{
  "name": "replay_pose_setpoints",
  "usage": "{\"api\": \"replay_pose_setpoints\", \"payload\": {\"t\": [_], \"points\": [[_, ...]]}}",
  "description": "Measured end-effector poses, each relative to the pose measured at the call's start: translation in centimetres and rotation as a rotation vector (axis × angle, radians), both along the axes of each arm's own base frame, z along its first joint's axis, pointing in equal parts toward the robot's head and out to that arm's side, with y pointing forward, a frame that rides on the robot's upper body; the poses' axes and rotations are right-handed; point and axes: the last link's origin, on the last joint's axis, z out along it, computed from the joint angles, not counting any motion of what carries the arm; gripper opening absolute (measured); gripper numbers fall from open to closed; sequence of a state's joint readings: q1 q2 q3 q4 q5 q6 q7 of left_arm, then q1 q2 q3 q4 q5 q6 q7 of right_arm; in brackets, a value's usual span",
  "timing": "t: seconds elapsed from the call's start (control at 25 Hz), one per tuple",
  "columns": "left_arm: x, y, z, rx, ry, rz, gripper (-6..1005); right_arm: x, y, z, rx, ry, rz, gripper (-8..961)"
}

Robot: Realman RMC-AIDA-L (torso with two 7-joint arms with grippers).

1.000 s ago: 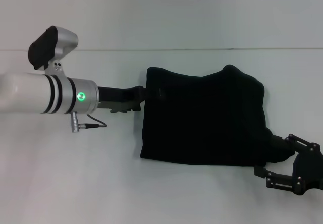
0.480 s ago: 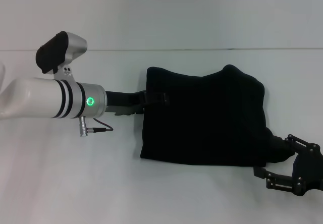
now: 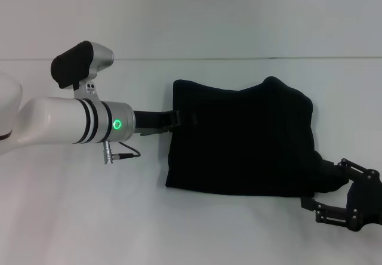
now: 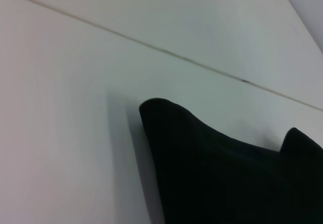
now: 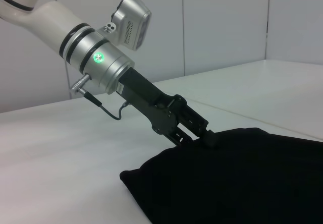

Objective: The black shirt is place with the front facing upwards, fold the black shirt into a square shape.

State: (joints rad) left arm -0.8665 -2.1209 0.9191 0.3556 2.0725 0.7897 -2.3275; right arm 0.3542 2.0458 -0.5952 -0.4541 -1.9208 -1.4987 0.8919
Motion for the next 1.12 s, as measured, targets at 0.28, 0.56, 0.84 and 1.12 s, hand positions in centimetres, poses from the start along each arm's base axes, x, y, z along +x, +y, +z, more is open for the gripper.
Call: {"api": "replay_pose_setpoints", "payload": {"t": [0.28, 0.56, 0.84, 1.12], "points": [[-0.2, 0.0, 0.0, 0.005, 0.004, 0.0, 423, 0.0, 0.0, 0.0, 0.002, 0.0, -0.002, 943], [-0.2, 0.0, 0.1, 0.006, 0.002, -0.001, 256, -0.1, 0.1, 0.0, 0.004, 0.003, 0.0, 943], [-0.9, -0.1, 0.8, 0.021, -0.035, 0.03, 126, 0.0, 0.4, 0.3, 0.022, 0.005, -0.008, 943], [-3.7, -0.7, 3.7, 0.112, -0.167, 0.108, 88, -0.1, 1.1, 0.9, 0.063, 0.009, -0.013, 943]]}}
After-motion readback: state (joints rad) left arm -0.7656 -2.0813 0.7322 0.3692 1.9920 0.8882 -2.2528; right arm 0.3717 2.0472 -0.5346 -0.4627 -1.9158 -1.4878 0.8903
